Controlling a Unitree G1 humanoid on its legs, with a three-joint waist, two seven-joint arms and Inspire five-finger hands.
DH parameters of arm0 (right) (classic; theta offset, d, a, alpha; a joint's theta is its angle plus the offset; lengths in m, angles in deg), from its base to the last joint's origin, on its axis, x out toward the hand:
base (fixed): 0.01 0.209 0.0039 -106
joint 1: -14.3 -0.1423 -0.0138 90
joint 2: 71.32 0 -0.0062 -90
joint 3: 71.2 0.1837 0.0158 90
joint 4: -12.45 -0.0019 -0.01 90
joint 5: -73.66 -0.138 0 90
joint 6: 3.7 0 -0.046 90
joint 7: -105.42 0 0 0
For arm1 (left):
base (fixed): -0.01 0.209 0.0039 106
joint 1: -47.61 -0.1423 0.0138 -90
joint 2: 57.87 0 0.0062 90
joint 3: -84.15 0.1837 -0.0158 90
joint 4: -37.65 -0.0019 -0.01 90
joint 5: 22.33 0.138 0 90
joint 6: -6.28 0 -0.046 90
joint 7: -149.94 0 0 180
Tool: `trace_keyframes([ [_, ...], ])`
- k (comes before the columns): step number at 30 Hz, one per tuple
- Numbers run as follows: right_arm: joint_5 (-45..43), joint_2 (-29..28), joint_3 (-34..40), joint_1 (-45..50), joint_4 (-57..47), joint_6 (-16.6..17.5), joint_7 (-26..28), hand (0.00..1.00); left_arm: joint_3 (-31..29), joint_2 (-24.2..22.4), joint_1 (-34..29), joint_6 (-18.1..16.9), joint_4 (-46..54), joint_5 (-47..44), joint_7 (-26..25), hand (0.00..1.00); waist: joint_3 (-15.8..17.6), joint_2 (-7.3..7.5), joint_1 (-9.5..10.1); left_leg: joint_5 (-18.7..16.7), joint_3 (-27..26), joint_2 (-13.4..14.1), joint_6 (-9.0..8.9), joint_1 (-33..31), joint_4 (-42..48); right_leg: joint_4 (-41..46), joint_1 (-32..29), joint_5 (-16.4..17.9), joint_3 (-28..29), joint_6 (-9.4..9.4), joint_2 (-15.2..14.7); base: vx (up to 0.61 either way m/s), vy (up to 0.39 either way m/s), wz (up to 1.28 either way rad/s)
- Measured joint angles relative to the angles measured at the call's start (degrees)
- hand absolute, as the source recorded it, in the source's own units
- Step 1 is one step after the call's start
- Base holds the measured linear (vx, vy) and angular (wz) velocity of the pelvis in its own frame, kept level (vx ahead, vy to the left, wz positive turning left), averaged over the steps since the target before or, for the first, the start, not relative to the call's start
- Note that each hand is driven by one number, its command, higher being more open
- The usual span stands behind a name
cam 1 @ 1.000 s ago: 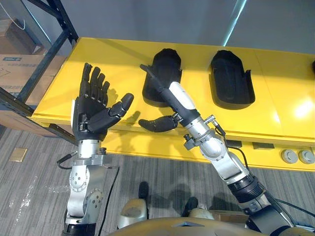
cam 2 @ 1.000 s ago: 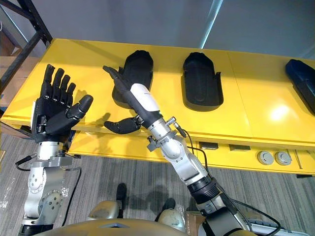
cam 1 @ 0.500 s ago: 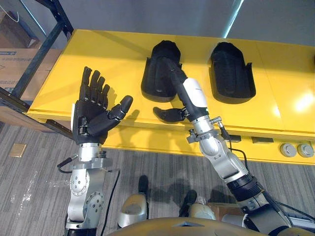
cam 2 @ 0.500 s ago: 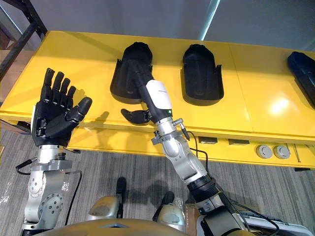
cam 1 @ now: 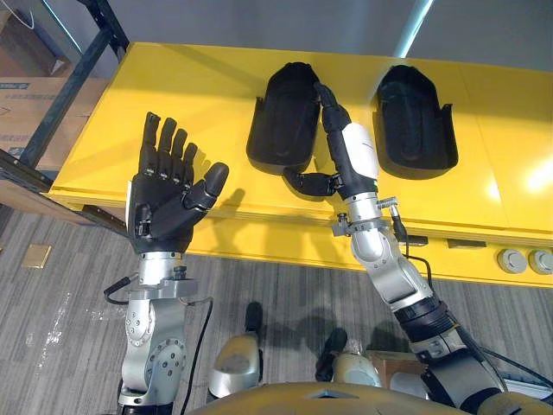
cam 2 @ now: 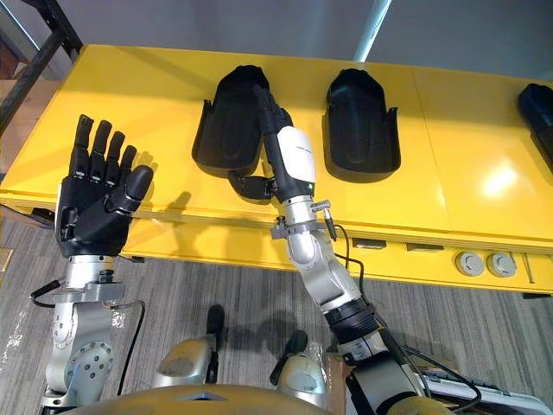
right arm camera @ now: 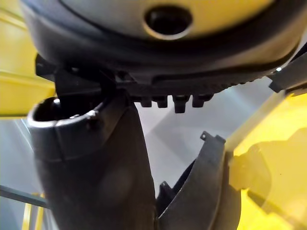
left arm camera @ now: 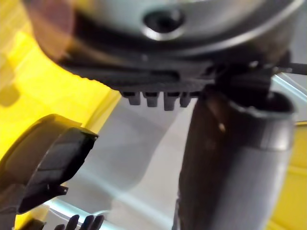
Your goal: Walk over and take three plastic housings, then place them on the shelf
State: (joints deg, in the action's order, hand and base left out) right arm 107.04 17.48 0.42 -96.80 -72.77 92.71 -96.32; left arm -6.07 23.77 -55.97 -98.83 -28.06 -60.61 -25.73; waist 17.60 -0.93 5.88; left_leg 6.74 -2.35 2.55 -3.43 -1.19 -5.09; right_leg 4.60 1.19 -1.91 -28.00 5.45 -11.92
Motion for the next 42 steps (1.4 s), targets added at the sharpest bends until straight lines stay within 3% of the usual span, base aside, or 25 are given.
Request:
trace_keyframes([
  [24, 0.1, 0.1, 1.2, -6.8, 8.3, -2.1, -3.2, 1.0, 0.0, 0.0, 0.1, 0.2, 0.0, -0.4, 1.2, 1.0, 2.6, -0.96, 0.01, 0.9, 1.4, 0.0, 0.13, -0.9, 0.2, 2.5, -1.2, 1.3, -1.1, -0.34, -0.5, -0.01, -0.031, 0.03],
  [27, 0.0, 0.1, 1.3, -6.5, 7.3, -2.1, -3.7, 1.0, -0.1, 0.0, 0.1, 0.2, 0.0, -0.4, 1.3, 1.0, 3.1, -0.99, 0.07, 0.7, 1.3, 0.1, -0.14, -0.9, 0.1, 2.4, -1.3, 1.3, -1.0, -0.33, -0.5, -0.01, -0.036, -0.01],
  [30, -0.2, 0.1, 2.1, -0.3, -3.8, -1.9, -3.7, 1.0, -0.2, 0.0, 0.0, 0.2, 0.3, -0.3, 1.2, 1.0, 3.2, -0.95, 0.33, 0.6, 0.3, 0.3, 0.13, -0.8, 0.2, 2.4, -1.7, 1.2, -0.2, -0.27, -0.6, 0.02, -0.033, -0.12],
  [32, -0.6, 0.1, 2.8, 4.1, -10.3, -0.6, -3.7, 1.0, -0.4, 0.0, -0.3, 0.3, 0.8, -0.3, 1.0, 1.0, 3.2, -0.9, 0.16, 0.5, -0.6, 0.2, 0.24, -0.3, 0.2, 2.4, -1.7, 1.1, 0.7, -0.15, -0.7, 0.05, -0.024, -0.27],
  [34, -1.4, -0.1, 5.8, 11.8, -20.2, 3.1, -3.7, 1.0, -0.4, 0.0, -0.6, 0.4, 2.3, 0.3, 0.9, 1.0, 3.1, -0.75, -0.72, -0.1, -2.6, 0.1, 0.27, 1.1, 0.2, 2.3, -1.6, 0.9, 2.6, 0.08, -0.8, 0.03, -0.011, -0.38],
  [38, -5.6, -1.7, 9.4, 19.3, -25.8, 8.2, -3.9, 1.0, -0.6, 0.0, -1.9, 0.4, 3.1, 0.5, 0.9, 1.0, 1.9, 0.06, -2.98, -2.3, -5.7, 0.5, 0.39, 3.0, 0.0, 0.5, -0.5, 0.4, 5.5, 0.76, -0.1, -0.01, -0.011, -0.44],
  [42, -16.1, -3.4, 13.3, 26.4, -27.8, 13.0, -1.7, 1.0, -0.4, 0.0, -2.8, 1.5, 3.1, 0.7, 1.0, 1.0, -1.7, 1.2, -5.1, -3.2, -8.7, 1.4, -0.27, 4.1, 0.0, -2.6, 0.2, -0.8, 7.9, 0.85, 1.1, 0.06, -0.023, -0.35],
])
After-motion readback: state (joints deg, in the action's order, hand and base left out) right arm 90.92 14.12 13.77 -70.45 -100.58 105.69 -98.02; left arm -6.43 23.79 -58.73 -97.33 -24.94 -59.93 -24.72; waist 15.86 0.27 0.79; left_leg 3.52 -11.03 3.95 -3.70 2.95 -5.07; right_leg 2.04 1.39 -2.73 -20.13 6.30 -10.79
